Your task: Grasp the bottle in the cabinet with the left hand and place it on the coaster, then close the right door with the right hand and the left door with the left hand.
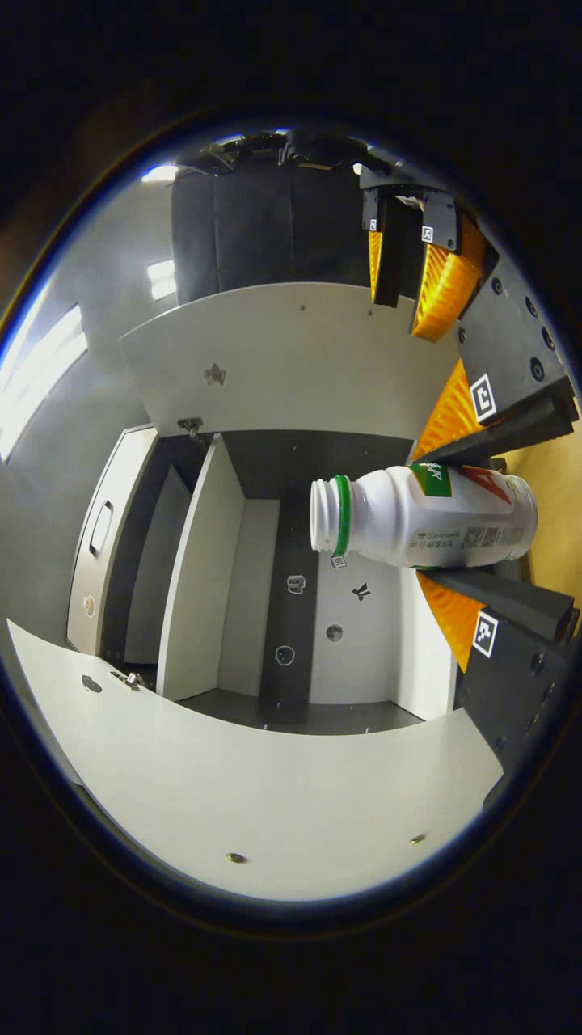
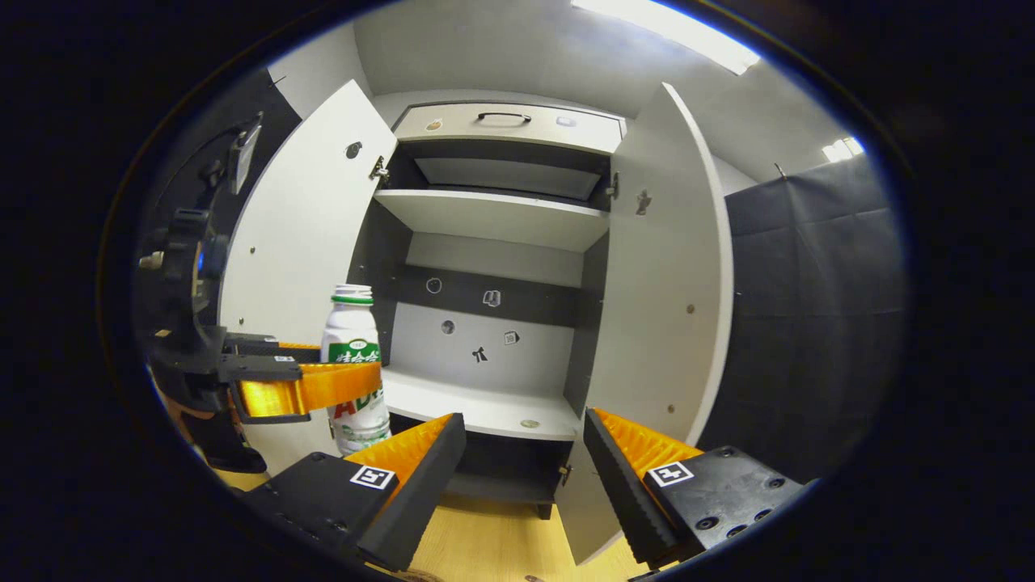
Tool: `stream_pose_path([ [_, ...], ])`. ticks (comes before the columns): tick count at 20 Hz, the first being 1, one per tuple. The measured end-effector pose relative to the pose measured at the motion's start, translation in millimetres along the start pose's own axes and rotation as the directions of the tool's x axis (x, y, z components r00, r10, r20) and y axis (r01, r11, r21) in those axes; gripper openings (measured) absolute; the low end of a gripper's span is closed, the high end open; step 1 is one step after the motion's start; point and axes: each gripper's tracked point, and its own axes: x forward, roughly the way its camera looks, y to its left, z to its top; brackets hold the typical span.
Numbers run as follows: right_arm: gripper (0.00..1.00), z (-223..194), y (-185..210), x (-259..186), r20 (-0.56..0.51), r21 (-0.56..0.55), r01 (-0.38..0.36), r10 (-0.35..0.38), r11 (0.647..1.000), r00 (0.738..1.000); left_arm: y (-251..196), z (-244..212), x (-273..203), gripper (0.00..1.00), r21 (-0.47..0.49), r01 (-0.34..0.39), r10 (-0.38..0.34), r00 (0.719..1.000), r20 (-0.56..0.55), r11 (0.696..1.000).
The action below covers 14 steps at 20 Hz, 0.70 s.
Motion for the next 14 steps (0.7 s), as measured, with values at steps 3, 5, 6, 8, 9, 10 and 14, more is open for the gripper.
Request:
stream_pose_path([
  [3,0.97,-11,-16,-13,-0.035,-0.018,0.037,-0.037,0.999,0.999,-20,-30,-18,0.7,0.006,0.023,-0.022,0.999,-0.032,1.0],
  [5,0.97,-17,-23,-16,-0.04,-0.019,0.047,-0.048,0.999,0.998,-31,-47,-25,0.7,-0.028,0.032,-0.033,0.999,-0.041,0.999],
  [6,0.97,-22,-25,-16,-0.042,-0.019,0.046,-0.047,0.999,0.998,-39,-57,-28,0.7,-0.036,0.039,-0.04,0.998,-0.048,0.999],
  [8,0.97,-28,-26,-17,-0.034,-0.02,0.035,-0.036,0.999,0.999,-47,-81,-35,0.7,-0.027,0.038,-0.04,0.996,-0.074,0.999],
  [9,0.97,-31,-27,-17,-0.026,-0.015,0.026,-0.026,1.0,0.999,-51,-95,-37,0.7,-0.024,0.03,-0.032,0.996,-0.086,0.999],
  [10,0.98,-38,-27,-17,-0.027,-0.007,0.012,-0.013,1.0,1.0,-56,-109,-39,0.7,-0.027,0.033,-0.035,0.995,-0.098,0.999],
  [14,0.98,-79,-30,-10,-0.063,0.009,-0.042,0.043,0.999,0.997,-74,-170,-50,0.71,-0.067,0.008,-0.016,0.991,-0.132,0.998],
])
